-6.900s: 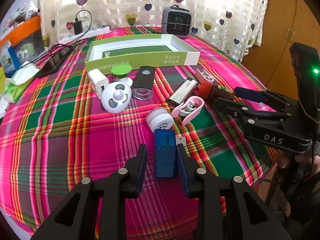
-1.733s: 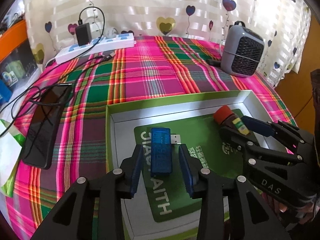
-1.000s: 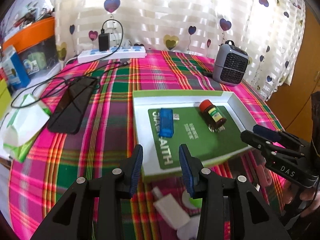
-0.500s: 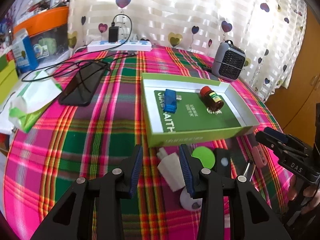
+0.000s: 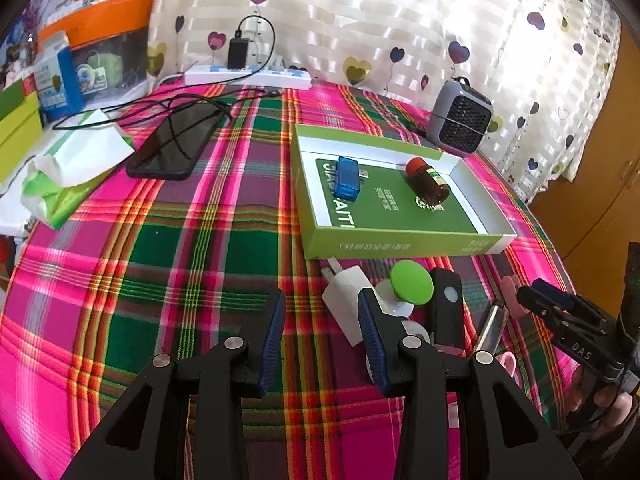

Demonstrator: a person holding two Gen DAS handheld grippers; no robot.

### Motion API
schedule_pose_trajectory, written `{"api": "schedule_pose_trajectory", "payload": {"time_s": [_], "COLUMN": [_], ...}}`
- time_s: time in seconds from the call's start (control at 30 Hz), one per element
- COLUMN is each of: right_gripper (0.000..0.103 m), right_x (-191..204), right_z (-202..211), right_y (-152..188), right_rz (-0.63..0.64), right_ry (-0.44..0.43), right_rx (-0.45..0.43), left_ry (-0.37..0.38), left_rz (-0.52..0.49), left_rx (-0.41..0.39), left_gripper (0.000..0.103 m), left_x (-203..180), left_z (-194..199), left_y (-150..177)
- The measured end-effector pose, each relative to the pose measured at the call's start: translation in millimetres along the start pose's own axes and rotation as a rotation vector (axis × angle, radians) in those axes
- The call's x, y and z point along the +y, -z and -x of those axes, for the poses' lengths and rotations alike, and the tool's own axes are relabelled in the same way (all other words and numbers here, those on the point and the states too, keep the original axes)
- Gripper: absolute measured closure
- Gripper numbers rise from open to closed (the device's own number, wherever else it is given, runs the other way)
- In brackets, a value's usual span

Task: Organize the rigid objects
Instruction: 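Reach to the pink plastic clip and grasp it with the right tool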

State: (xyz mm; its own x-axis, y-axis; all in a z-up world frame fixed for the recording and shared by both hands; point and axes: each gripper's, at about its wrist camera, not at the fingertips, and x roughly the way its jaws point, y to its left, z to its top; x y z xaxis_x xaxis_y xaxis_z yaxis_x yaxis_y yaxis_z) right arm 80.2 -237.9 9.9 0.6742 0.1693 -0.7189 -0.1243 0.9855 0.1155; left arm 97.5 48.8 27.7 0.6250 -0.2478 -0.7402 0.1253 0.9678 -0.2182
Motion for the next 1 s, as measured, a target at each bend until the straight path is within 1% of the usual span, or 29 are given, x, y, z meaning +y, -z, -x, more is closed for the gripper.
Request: {"api": "schedule_pose_trajectory", "payload": {"time_s": [0.13, 0.2, 0.27, 0.3, 0.43, 0.57, 0.83, 0.9, 1.0], "right_gripper": [0.054, 0.054, 0.054, 0.054, 0.054, 0.054, 0.054, 0.054, 0.054], "right_x": [0.5, 1.8, 3.6, 3.7, 3.3, 4.4, 6.3, 6.2, 5.1], "right_z": [-5.4, -6.7, -10.9, -11.8, -13.9, -14.4, -17.5, -17.8, -18.1], "right_y": [1.9, 2.2, 3.1, 3.2, 3.9, 4.3, 1.3, 0.7, 0.0], "right_rz": [0.003, 0.013, 0.027, 0.029, 0.033, 0.049, 0.071, 0.074, 0.071], "right_ry": [-0.003, 0.010, 0.035, 0.031, 0.042, 0.049, 0.068, 0.073, 0.080], "right_rx": [0.028, 0.034, 0.059, 0.065, 0.080, 0.083, 0.090, 0.091, 0.090], "left_ry": [0.003, 0.008, 0.012, 0.015, 0.035, 0.039, 0.029, 0.027, 0.003], "left_rz": [0.003, 0.000, 0.000, -0.003, -0.006, -0.013, -0.034, -0.031, -0.041], "left_rx": [0.001, 0.002, 0.003, 0.004, 0.015, 0.019, 0.026, 0.030, 0.033], "left_gripper": [0.067, 0.067, 0.067, 0.066, 0.067, 0.066, 0.066, 0.065, 0.065], "left_x": [0.0, -1.6, -3.0, -4.2, -8.4, -13.1, -20.5, -21.1, -24.9], "left_z": [-0.2, -0.4, -0.5, -0.9, -3.1, -5.6, -11.3, -13.2, -15.6], "left_y": [0.2, 0.2, -0.3, -0.5, -2.5, -3.0, -4.0, -4.8, -5.6]}}
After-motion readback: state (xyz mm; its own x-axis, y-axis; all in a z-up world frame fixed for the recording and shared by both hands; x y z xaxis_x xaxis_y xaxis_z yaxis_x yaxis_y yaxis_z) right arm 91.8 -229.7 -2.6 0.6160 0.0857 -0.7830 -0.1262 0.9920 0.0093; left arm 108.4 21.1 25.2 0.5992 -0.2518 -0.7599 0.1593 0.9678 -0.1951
